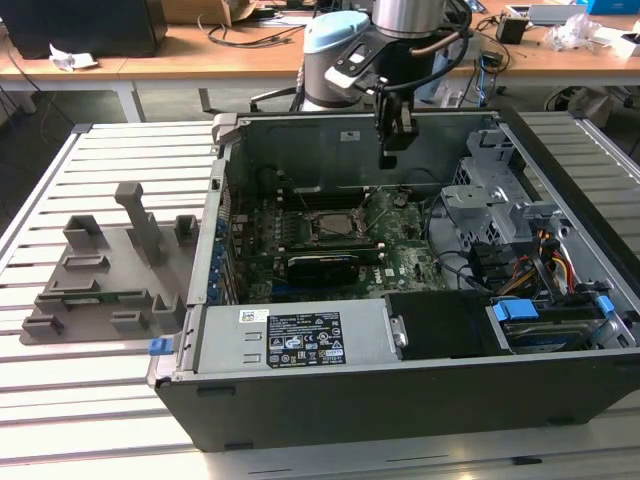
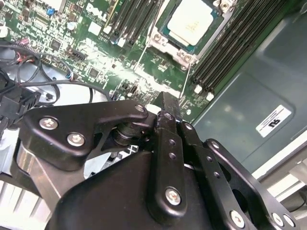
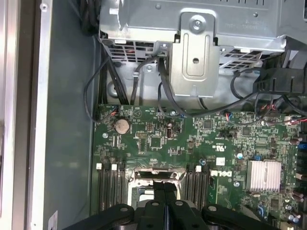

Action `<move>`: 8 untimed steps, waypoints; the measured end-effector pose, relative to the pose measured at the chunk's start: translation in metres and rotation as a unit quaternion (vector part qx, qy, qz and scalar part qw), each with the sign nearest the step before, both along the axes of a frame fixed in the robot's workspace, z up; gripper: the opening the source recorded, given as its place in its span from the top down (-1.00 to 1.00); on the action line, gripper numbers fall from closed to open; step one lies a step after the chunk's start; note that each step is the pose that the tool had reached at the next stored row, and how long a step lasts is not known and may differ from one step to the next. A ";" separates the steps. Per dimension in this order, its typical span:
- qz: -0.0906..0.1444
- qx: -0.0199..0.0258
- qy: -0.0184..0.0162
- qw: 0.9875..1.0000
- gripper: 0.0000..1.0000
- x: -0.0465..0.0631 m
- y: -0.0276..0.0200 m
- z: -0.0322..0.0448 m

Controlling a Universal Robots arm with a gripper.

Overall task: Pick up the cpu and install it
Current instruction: 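Close the cpu cover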

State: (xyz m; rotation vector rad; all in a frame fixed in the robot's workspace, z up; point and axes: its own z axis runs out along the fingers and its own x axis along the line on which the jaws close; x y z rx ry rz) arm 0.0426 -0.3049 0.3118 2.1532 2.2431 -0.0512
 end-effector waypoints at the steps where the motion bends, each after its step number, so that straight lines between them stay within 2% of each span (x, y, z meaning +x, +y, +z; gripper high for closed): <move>1: 0.000 0.000 0.000 1.000 0.79 0.002 0.0000 0.0000; 8: 0.000 0.000 0.000 1.000 0.79 0.020 0.0000 0.0000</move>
